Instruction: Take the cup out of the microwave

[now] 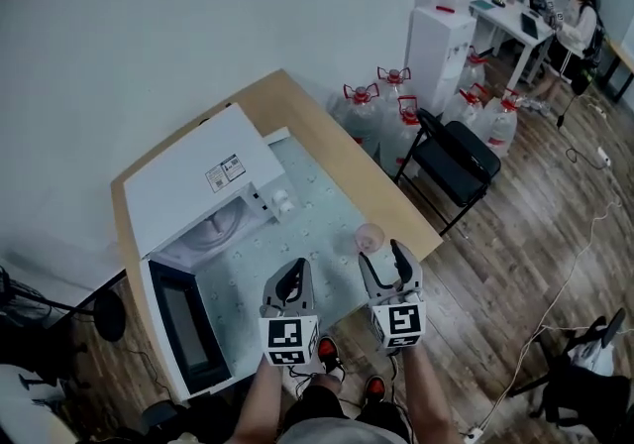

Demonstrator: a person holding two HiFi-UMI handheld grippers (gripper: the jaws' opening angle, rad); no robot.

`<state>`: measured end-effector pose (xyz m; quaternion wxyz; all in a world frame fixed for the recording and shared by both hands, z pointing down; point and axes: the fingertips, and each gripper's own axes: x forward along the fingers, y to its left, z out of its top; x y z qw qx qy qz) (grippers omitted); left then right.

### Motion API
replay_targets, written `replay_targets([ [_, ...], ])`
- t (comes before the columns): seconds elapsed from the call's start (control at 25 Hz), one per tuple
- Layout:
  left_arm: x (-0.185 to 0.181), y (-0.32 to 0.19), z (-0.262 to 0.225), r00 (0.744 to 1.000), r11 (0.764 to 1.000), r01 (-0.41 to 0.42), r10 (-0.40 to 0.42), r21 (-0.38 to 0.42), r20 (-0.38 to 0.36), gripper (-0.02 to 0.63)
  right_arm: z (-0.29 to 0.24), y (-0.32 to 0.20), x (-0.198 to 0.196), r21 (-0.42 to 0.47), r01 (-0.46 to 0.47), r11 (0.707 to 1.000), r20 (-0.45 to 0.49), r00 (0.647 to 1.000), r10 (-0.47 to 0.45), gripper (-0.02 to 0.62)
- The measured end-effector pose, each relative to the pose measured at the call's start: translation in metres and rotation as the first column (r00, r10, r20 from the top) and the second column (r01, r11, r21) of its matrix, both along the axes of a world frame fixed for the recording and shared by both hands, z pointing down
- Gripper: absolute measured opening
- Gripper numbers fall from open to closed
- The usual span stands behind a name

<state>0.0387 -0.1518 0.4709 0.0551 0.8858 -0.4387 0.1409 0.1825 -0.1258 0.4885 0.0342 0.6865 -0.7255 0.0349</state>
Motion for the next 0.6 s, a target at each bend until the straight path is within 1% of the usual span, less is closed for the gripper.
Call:
replay_targets([
  [0.16, -0.011, 0.027, -0.024, 0.999, 0.999, 0.031, -0.031, 0.028, -0.010, 0.023, -0.028, 0.025, -0.012, 0.017, 0.037, 0.999, -0.010, 0.999, -0.037, 0.241],
  [0.36, -0.030, 0.066, -0.044, 0.996, 0.995, 0.083, -0.082, 0.063, -0.016, 0.023, -0.057, 0.054, -0.032, 0.036, 0.102, 0.994, -0.018, 0.995, -0.101, 0.174],
  [0.6, -0.059, 0.112, -0.059, 0.987, 0.983, 0.159, -0.158, 0.087, -0.013, 0.023, -0.075, 0.090, -0.064, 0.055, 0.192, 0.980, -0.028, 0.981, -0.191, 0.122],
])
